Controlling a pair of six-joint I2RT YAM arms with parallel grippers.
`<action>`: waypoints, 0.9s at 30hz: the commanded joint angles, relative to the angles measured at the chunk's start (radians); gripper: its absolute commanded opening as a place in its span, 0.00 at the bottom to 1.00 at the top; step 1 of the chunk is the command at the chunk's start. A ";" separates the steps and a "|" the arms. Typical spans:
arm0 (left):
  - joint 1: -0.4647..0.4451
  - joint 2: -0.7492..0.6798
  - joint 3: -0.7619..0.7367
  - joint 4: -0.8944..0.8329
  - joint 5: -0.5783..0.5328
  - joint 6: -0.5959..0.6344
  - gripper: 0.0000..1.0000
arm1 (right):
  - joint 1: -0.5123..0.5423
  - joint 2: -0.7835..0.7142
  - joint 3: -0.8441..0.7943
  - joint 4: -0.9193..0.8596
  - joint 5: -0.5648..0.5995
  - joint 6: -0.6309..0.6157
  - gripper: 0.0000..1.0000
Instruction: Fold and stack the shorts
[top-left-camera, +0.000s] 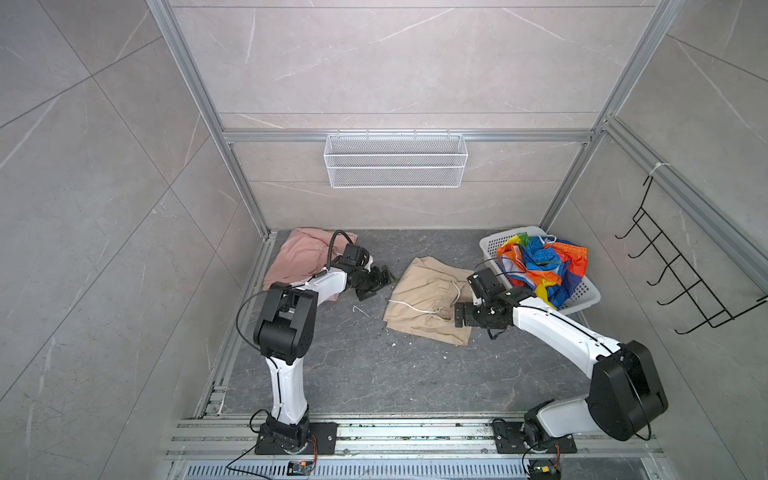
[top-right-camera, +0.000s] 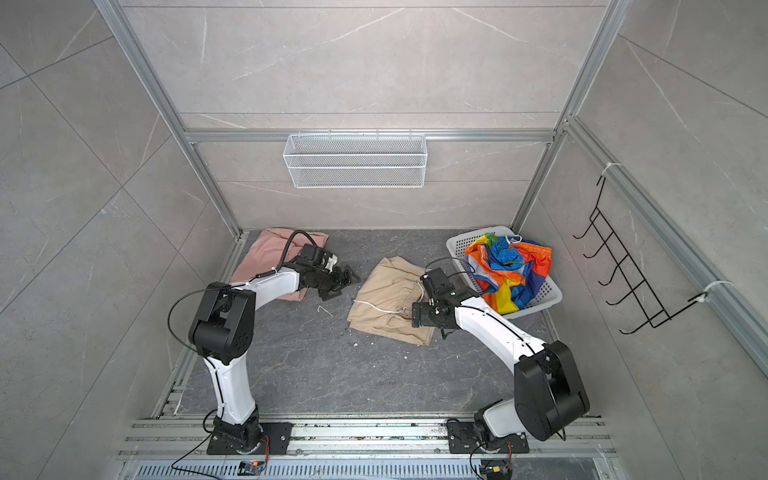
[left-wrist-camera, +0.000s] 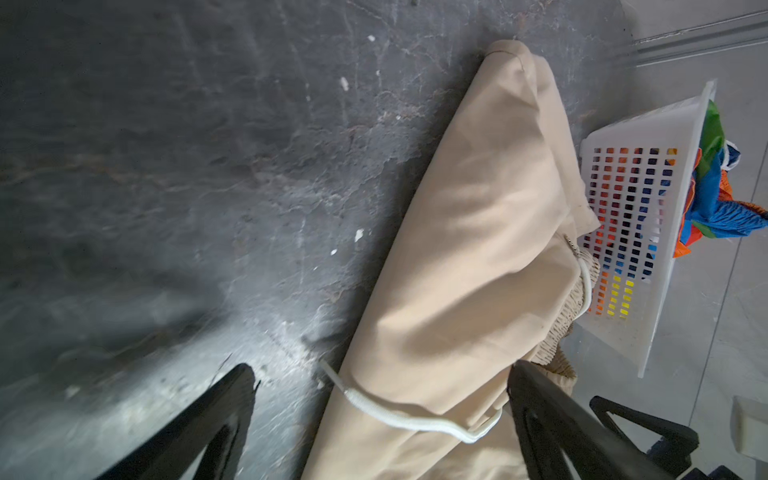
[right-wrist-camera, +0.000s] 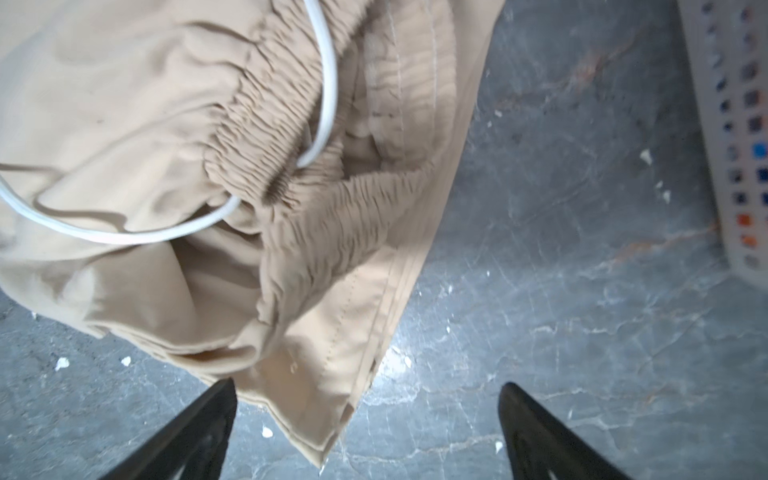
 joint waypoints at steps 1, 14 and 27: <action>-0.034 0.058 0.081 -0.039 0.058 0.051 0.97 | -0.027 -0.055 -0.049 0.051 -0.063 0.023 0.99; -0.101 0.241 0.246 -0.200 -0.003 0.168 0.89 | -0.052 -0.116 -0.085 0.062 -0.085 0.032 1.00; -0.127 0.246 0.304 -0.279 -0.059 0.228 0.11 | -0.055 -0.072 -0.084 0.119 -0.122 0.054 0.99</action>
